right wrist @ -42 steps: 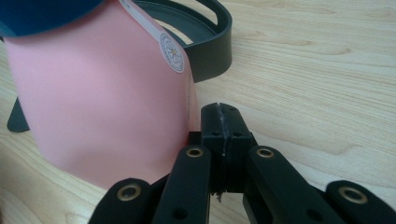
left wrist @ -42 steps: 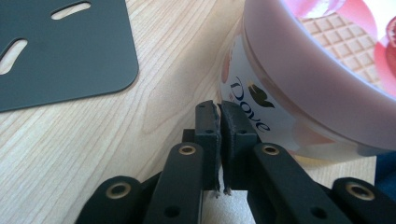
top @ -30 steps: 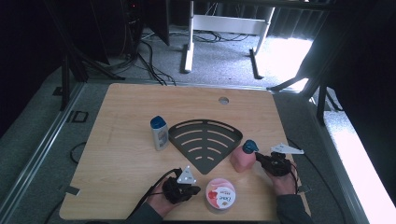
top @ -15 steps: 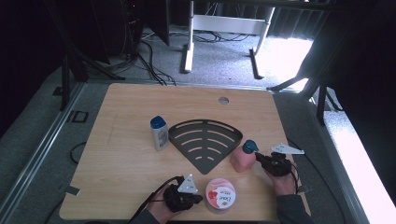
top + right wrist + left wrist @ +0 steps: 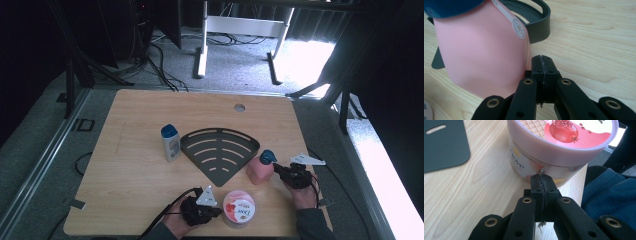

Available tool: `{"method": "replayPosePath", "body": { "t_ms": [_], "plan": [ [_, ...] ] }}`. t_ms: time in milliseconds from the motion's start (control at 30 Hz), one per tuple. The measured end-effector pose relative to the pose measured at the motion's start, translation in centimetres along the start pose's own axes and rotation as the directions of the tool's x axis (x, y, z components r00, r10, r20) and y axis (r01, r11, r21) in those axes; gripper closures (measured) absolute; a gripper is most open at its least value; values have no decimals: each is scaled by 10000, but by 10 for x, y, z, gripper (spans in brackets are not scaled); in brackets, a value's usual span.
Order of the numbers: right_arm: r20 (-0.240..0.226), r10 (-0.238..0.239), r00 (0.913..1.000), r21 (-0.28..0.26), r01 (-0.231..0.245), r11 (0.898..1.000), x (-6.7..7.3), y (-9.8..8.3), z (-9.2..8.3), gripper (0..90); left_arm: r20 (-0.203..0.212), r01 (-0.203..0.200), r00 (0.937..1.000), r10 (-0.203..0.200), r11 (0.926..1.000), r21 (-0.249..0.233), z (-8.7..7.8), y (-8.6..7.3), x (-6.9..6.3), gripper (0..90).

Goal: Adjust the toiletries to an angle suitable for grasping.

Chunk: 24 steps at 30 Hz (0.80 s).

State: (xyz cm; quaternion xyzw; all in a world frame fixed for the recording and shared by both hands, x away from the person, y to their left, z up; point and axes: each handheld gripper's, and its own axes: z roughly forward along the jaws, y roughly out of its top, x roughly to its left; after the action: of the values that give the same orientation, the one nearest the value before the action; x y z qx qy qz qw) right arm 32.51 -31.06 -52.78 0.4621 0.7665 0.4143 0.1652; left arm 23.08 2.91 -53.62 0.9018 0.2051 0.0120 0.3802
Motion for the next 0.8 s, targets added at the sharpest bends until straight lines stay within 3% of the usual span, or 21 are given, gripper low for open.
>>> {"method": "replayPosePath", "body": {
  "t_ms": [567,800],
  "plan": [
    [-31,-123,9999,-107,123,9999,-6,9,7,900,419,-730,9964,731,9973,-24,31,33,-6,882],
    [-425,-117,9990,-222,107,9997,-10,18,15,900,-86,-301,9995,298,9992,-280,21,32,11,876]
  ]
}}
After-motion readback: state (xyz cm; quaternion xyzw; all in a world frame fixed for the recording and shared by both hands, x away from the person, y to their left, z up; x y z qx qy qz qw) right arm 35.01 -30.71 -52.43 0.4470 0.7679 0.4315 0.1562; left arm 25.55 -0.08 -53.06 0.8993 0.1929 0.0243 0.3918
